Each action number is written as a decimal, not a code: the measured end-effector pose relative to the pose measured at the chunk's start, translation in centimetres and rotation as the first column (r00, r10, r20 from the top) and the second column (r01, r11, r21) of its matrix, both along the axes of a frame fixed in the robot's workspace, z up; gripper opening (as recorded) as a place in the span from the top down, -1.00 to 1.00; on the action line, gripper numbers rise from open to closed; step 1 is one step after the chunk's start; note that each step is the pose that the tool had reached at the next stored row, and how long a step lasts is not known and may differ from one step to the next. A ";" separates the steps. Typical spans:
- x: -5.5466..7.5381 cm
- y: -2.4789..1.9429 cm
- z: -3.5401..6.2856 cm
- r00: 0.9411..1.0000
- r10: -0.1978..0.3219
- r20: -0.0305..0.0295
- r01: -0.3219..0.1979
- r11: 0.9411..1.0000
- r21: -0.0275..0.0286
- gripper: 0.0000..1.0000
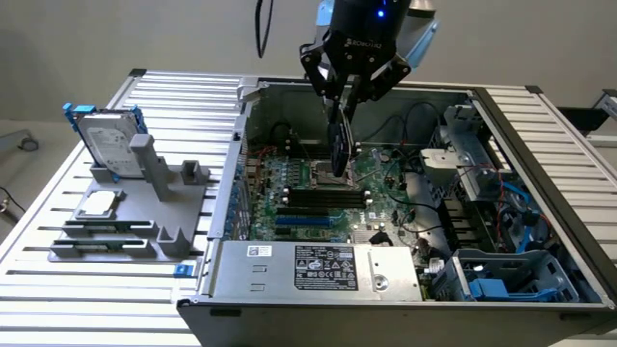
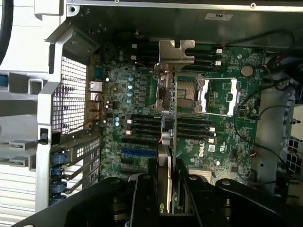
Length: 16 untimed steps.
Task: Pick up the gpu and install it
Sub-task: 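Pick up the gpu and move the gpu toward the slot, then insert the gpu into the slot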
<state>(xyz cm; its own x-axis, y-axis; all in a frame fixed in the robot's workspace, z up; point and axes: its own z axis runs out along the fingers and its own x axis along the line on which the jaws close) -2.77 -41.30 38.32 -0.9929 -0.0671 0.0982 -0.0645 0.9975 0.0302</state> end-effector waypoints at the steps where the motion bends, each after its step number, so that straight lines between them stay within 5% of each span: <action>1: 0.0 0.00 0.00 1.000 0.000 0.000 0.000 1.000 0.000 0.47; 16: 0.0 0.00 -0.14 1.000 0.019 0.000 -0.019 1.000 0.001 0.47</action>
<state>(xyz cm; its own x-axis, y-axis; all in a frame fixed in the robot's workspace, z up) -2.76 -41.30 38.18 -0.9914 -0.0863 0.0981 -0.0837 0.9960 0.0309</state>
